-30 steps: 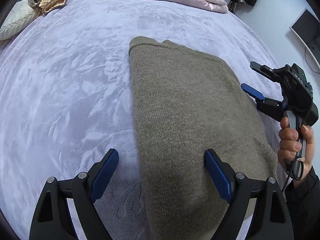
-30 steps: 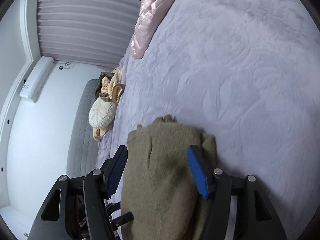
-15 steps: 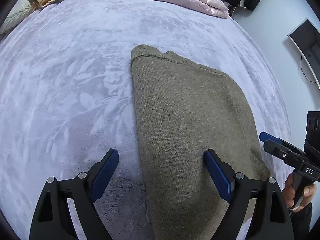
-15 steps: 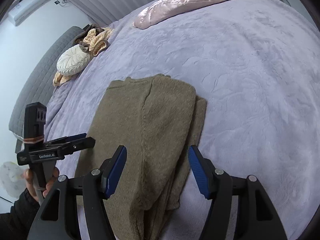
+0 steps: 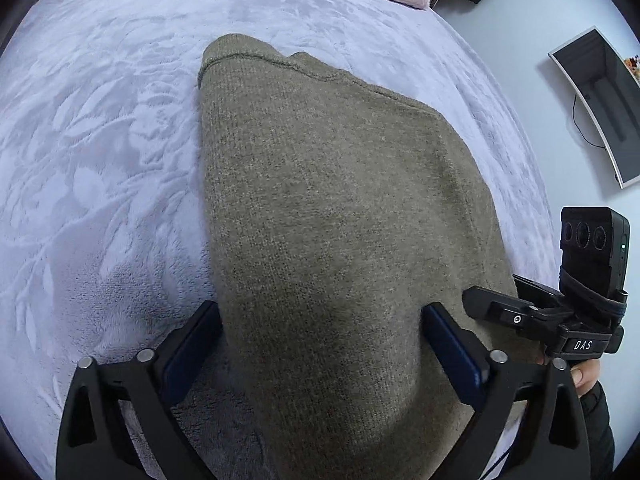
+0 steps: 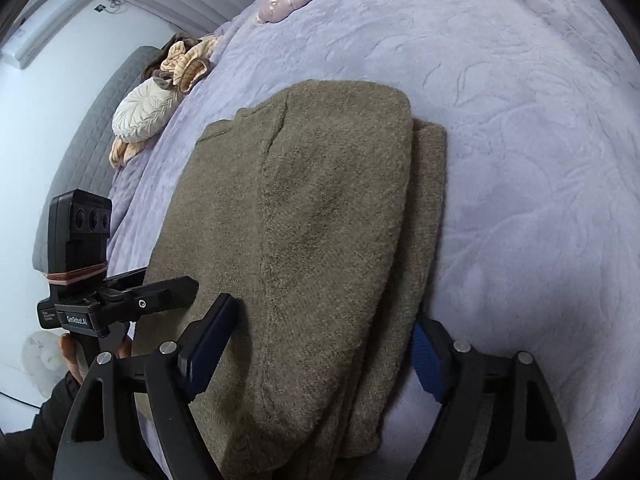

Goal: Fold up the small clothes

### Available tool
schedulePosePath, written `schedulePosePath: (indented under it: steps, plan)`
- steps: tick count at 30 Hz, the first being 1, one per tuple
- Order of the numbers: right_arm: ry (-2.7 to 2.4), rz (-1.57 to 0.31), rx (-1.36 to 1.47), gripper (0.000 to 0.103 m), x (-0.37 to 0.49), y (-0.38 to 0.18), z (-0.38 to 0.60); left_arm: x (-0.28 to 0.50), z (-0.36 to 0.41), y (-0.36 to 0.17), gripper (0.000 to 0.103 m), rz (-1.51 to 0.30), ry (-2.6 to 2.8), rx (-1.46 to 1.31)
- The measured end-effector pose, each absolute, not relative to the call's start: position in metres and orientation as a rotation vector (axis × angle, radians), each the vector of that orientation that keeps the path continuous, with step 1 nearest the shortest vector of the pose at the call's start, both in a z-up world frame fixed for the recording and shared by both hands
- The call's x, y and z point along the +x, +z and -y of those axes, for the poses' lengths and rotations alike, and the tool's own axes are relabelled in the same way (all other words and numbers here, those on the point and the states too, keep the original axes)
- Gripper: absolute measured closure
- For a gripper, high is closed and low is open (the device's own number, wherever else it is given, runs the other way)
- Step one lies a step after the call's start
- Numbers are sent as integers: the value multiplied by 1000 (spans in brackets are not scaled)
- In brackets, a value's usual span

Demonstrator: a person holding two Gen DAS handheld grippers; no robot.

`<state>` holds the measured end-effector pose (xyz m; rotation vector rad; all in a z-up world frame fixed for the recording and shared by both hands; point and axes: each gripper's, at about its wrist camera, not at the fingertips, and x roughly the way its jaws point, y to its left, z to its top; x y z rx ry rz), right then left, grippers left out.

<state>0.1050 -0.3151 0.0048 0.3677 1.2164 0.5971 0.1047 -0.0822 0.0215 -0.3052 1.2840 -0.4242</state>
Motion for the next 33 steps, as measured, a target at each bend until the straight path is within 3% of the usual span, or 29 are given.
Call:
schedulePosePath:
  steps: [1, 3, 4, 7, 21, 33]
  plan:
    - [605, -1215, 354, 34, 104, 7, 311, 103, 86, 25, 28, -1276, -443, -293]
    - [593, -1210, 324, 45, 101, 12, 304, 99, 96, 34, 39, -1252, -423, -229]
    - [590, -1203, 313, 56, 100, 15, 301, 98, 99, 38, 48, -1242, -422, -206]
    - [558, -1180, 237, 66, 94, 30, 290, 94, 98, 52, 57, -1228, -425, -209]
    - [516, -1083, 97, 69, 31, 116, 248, 47, 79, 108, 58, -1190, -399, -124]
    - [524, -1046, 64, 69, -35, 141, 213, -22, 51, 135, 58, -1154, -364, -49]
